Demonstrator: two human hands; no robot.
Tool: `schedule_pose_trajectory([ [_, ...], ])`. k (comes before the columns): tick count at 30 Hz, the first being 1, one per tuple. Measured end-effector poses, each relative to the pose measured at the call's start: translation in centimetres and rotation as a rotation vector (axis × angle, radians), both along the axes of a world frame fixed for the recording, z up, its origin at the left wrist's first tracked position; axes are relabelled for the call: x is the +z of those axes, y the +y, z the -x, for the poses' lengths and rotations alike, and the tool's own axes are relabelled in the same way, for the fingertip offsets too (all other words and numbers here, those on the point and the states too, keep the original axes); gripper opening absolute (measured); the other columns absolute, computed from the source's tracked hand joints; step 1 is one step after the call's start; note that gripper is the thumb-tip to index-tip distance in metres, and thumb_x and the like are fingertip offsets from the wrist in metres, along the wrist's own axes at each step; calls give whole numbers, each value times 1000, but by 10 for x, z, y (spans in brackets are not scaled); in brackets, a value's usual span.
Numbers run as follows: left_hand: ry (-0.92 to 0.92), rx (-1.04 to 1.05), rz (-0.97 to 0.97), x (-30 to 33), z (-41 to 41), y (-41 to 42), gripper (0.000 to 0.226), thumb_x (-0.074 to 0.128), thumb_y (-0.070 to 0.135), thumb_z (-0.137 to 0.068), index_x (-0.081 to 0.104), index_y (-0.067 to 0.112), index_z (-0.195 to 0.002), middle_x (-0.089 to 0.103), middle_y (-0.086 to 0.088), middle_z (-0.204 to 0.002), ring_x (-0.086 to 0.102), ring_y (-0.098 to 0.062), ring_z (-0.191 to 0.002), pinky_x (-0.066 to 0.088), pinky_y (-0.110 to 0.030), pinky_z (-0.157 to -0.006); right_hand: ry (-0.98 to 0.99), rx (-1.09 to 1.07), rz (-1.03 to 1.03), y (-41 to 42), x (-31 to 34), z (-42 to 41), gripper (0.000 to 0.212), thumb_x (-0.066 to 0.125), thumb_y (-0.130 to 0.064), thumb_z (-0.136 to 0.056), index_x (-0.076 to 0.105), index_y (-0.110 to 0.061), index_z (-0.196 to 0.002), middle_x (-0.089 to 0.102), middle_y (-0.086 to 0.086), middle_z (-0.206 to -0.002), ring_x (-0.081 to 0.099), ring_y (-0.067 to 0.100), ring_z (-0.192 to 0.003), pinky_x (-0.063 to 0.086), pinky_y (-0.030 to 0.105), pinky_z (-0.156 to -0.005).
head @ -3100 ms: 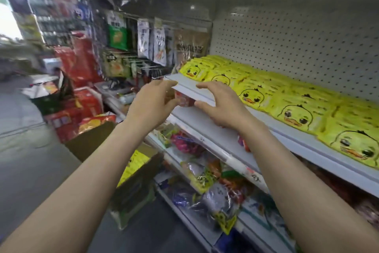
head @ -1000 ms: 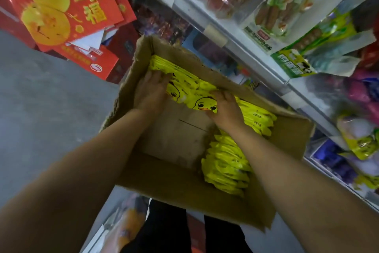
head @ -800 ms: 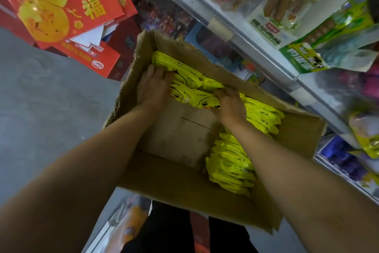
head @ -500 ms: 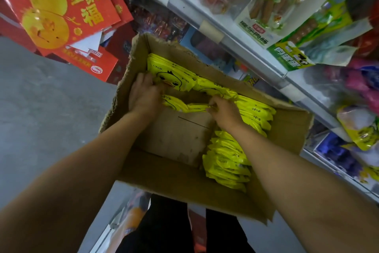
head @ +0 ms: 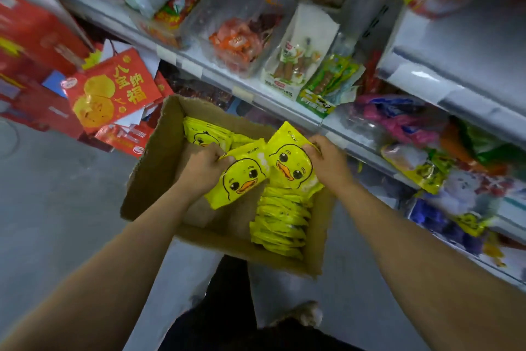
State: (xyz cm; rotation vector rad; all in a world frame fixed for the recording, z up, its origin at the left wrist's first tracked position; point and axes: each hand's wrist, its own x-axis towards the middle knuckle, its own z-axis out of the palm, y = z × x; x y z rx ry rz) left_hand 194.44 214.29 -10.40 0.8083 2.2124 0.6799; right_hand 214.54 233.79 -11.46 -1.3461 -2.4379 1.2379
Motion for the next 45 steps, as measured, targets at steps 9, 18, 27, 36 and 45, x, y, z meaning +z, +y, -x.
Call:
schedule_pose_trajectory([
  [9,-226,-78,-262,127,-215,67,32,64,46,-87,58,18,-75,63,1,-74,58,-16,-76,41,-32,-72,478,-580,252,18,116,-240,27,66,-34,-93,65,-8,-100,70,4,-85,63,4,-66,52,22,-59],
  [18,-442,-591,-306,240,-419,170,43,84,19,-67,64,10,-105,75,-5,-90,72,-17,-76,55,-26,-61,845,-791,190,32,229,-482,35,79,-9,-78,61,-12,-107,75,6,-91,72,20,-75,60,38,-68],
  [27,-209,-864,-492,328,-569,287,34,83,19,-73,67,16,-103,74,-5,-98,71,-16,-83,56,-37,-77,1135,-897,-50,94,320,-632,48,77,-11,-75,62,-8,-120,71,17,-113,69,35,-100,51,61,-91],
  [36,-104,-1117,-521,386,-706,420,43,82,21,-74,56,20,-109,62,14,-103,59,-5,-97,47,-18,-70,1088,-894,-254,217,395,-759,38,77,-7,-79,64,-8,-114,74,15,-105,72,32,-93,58,51,-79],
  [45,23,-1221,-474,418,-816,540,60,83,28,-72,54,20,-124,54,0,-131,42,-16,-132,36,-26,-96,962,-894,-311,312,428,-865,37,77,-8,-80,68,-11,-115,75,7,-104,73,23,-89,61,44,-73],
])
